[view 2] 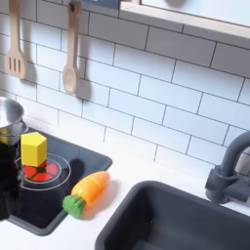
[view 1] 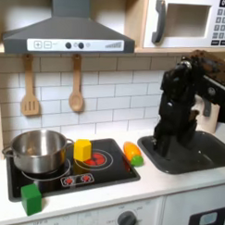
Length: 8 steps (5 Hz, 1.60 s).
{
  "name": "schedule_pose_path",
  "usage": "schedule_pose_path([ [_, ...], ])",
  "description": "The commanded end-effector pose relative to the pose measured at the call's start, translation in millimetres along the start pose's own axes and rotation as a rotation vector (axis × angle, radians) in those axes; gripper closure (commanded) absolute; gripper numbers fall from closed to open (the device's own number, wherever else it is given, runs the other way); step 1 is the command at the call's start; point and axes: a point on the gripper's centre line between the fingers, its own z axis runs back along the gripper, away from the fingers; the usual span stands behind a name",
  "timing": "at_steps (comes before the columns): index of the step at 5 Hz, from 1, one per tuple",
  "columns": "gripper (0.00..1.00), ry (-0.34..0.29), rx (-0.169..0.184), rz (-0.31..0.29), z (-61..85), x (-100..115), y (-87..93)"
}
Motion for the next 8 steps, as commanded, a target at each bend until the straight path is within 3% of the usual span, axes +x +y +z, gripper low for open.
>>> schedule_pose_path([
  [1, 0.00, -0.052, -0.008, 0.007, 1.5, 12, 3.4],
  [2, 0.00, -0.091, -0.005, 0.010, 7.5, 21, 6.9],
  [4, 0.00, -0.168, -0.067, 0.026, 9.7, 33, 16.8],
  [7, 0.00, -0.209, -0.083, 0.024, 13.3, 46, 19.8],
  [8, 0.00, -0.251, -0.073, 0.015, 20.6, 59, 23.2],
])
